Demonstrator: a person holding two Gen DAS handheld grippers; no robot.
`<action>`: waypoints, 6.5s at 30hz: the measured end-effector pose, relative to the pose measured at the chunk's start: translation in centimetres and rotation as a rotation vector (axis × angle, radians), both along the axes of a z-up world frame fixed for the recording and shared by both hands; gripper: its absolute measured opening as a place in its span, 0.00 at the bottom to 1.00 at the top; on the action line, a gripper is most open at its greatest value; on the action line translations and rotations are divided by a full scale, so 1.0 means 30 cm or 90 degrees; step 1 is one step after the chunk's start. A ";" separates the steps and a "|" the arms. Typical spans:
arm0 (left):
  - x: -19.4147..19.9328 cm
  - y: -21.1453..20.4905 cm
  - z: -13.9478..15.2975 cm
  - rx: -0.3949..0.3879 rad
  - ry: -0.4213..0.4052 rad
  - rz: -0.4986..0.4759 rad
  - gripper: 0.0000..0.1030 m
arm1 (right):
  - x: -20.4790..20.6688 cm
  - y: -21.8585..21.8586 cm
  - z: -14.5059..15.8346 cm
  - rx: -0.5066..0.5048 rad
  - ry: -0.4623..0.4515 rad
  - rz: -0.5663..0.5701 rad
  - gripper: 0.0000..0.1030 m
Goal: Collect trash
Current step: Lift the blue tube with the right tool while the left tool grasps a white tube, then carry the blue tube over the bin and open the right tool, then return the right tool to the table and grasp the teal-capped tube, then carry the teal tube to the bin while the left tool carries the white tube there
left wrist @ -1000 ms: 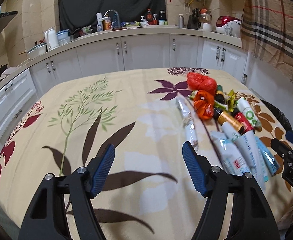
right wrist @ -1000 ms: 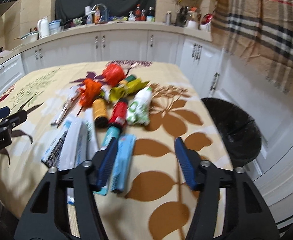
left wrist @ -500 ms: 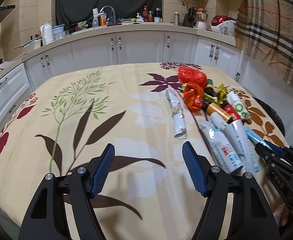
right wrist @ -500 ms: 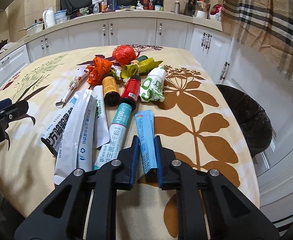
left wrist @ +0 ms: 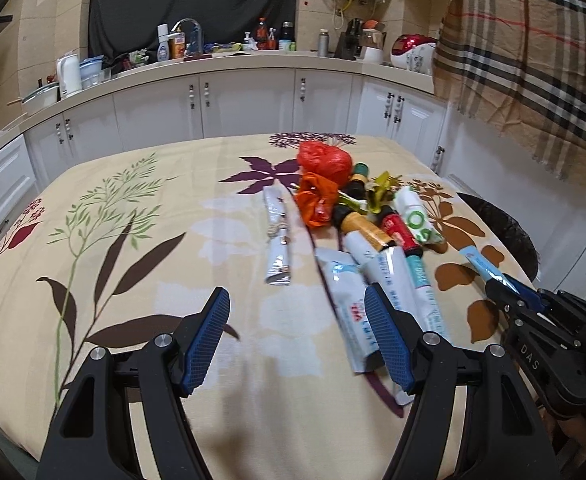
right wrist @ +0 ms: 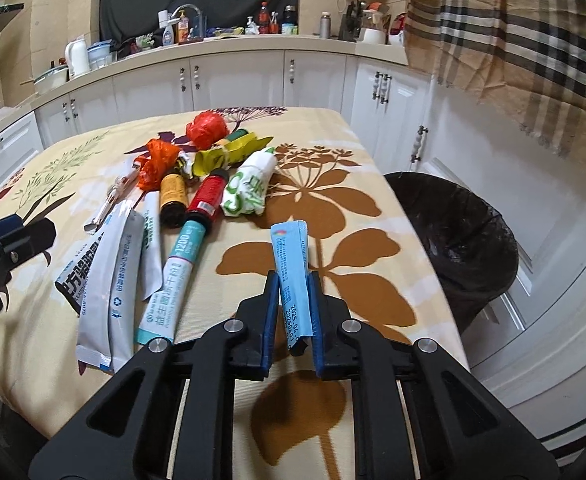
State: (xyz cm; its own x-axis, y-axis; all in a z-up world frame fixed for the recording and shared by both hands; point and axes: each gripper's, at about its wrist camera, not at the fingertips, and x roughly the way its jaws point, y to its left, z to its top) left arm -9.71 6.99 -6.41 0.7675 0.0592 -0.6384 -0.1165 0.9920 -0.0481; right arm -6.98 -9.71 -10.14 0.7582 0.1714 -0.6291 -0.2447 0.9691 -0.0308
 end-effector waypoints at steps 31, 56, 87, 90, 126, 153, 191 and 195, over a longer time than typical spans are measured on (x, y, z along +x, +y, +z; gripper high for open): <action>-0.018 -0.002 -0.033 0.013 -0.005 -0.007 0.10 | -0.013 -0.030 0.020 0.018 -0.017 -0.013 0.13; 0.322 -0.324 0.204 0.001 -0.137 -0.160 0.10 | 0.221 -0.349 0.220 0.018 -0.119 -0.161 0.13; 0.790 -0.722 0.007 0.054 -0.007 -0.223 0.47 | 0.614 -0.630 0.002 0.035 -0.034 -0.282 0.26; 0.787 -0.709 0.016 0.057 -0.010 -0.215 0.50 | 0.600 -0.631 0.010 0.035 -0.036 -0.282 0.27; 0.164 0.103 0.077 0.079 -0.034 0.108 0.64 | 0.095 0.028 0.069 0.057 -0.010 0.001 0.41; 0.004 0.201 0.018 0.052 -0.014 0.146 0.64 | 0.016 0.168 -0.004 0.001 0.021 0.060 0.16; 0.029 -0.115 -0.117 0.033 0.081 0.017 0.36 | -0.027 -0.128 -0.002 0.070 -0.015 -0.028 0.16; 0.018 -0.104 -0.119 0.037 0.065 0.010 0.32 | -0.030 -0.113 0.001 0.062 -0.018 -0.027 0.16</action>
